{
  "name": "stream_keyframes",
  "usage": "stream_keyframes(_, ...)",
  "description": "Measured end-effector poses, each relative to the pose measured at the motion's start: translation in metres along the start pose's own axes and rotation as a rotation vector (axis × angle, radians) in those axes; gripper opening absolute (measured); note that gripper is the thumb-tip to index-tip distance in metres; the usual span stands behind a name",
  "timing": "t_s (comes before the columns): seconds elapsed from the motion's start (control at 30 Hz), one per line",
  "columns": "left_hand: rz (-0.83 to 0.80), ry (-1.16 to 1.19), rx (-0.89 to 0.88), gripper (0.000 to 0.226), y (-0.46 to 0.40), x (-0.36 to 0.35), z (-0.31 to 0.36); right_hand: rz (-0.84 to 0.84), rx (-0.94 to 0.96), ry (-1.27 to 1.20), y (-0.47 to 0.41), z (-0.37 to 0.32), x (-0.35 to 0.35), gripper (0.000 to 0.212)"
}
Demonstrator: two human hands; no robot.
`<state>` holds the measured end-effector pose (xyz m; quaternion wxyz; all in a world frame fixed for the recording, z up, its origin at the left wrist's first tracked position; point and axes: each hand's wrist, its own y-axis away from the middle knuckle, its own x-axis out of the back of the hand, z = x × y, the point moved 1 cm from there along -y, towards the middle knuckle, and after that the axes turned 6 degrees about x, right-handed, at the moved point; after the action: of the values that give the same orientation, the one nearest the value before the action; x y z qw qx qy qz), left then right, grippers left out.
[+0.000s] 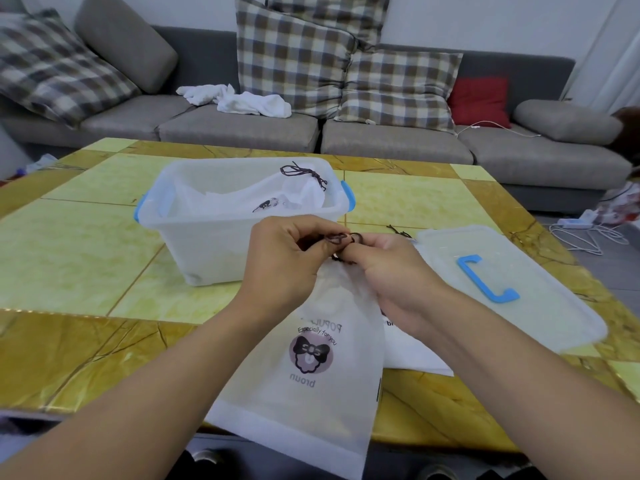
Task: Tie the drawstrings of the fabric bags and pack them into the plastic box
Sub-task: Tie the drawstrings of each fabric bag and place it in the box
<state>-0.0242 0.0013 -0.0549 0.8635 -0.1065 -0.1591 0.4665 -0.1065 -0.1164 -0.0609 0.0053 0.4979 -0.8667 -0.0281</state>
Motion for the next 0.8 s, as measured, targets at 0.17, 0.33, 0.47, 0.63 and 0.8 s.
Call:
stream_keyframes(0.17, 0.006, 0.110, 0.064, 0.013, -0.004, 0.006, 0.003, -0.202, -0.111, -0.206, 0.001, -0.013, 0.022, 0.019)
stream_keyframes(0.33, -0.037, 0.148, 0.129, 0.009, -0.002, 0.006, 0.003, -0.239, -0.109, -0.204, 0.001, -0.015, 0.028, 0.008)
stream_keyframes(0.47, -0.059, 0.208, 0.226, 0.006, -0.002, 0.007, 0.002, -0.166, -0.045, -0.057, -0.004, -0.014, 0.028, 0.012)
stream_keyframes(0.63, -0.088, 0.270, 0.277, 0.008, -0.003, 0.011, 0.002, -0.233, 0.035, 0.077, -0.001, -0.012, 0.033, 0.045)
stream_keyframes(0.8, -0.112, 0.261, 0.276, 0.009, -0.002, 0.011, 0.003, -0.248, 0.028, -0.062, -0.001, -0.014, 0.030, 0.026)
